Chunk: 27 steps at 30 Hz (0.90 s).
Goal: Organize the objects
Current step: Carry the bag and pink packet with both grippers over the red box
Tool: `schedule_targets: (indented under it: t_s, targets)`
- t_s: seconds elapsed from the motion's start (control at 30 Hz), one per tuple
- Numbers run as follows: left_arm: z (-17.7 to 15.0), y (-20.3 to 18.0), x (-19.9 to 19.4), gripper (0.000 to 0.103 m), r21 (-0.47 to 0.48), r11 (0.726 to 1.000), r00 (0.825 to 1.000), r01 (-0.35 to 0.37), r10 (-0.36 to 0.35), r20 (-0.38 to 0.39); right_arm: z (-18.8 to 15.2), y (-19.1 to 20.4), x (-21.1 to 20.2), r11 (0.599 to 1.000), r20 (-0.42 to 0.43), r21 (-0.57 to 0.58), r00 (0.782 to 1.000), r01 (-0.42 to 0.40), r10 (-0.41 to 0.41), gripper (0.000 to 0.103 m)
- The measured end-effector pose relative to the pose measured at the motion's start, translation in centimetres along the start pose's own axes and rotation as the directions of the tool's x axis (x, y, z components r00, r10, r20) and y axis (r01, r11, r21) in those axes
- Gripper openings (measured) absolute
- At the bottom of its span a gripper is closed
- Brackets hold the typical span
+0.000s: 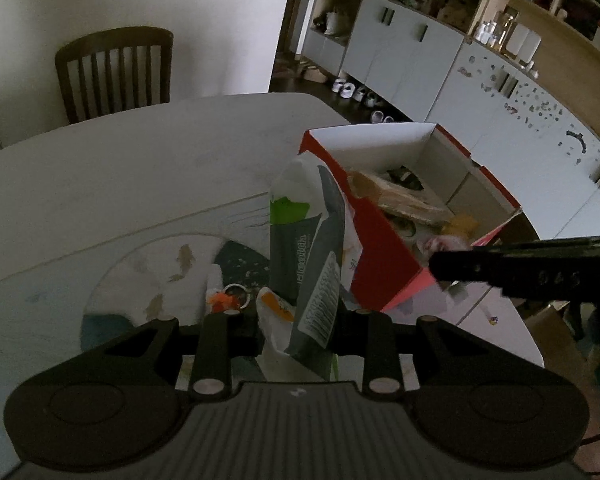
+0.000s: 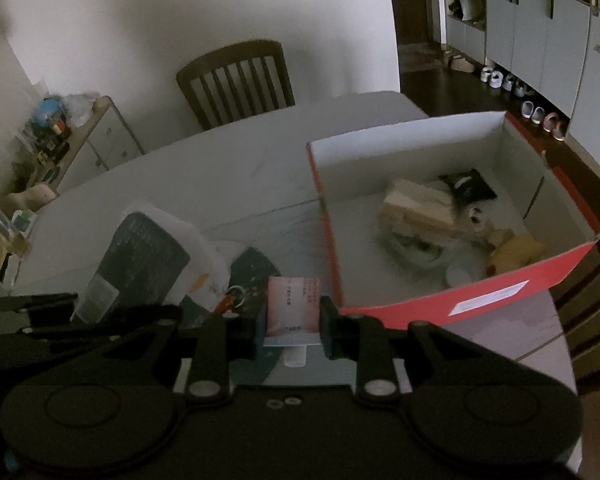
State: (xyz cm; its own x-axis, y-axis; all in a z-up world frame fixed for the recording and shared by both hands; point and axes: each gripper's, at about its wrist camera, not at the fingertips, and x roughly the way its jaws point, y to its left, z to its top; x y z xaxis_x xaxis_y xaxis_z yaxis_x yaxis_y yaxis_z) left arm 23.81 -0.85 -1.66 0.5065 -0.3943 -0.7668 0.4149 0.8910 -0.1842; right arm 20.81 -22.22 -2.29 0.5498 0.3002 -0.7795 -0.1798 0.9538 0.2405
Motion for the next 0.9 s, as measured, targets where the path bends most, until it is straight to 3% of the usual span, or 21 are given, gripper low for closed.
schedule_targets:
  t_s: [0.53,0.9]
  targets:
    - [2.3,-7.7,3.0,0.028,0.009,1.0,1.0,-0.003,0.003,0.011,2.6,-9.6,-1.8,1.0,0.033,0.015,0.999,0.007,-0.007,0.026]
    - [6.7,-13.4,7.0,0.028,0.105,0.994,1.0,-0.022,0.02,0.021,5.4,-16.7,-1.3,0.999,0.06,0.031,0.997,0.043,-0.044,0.026]
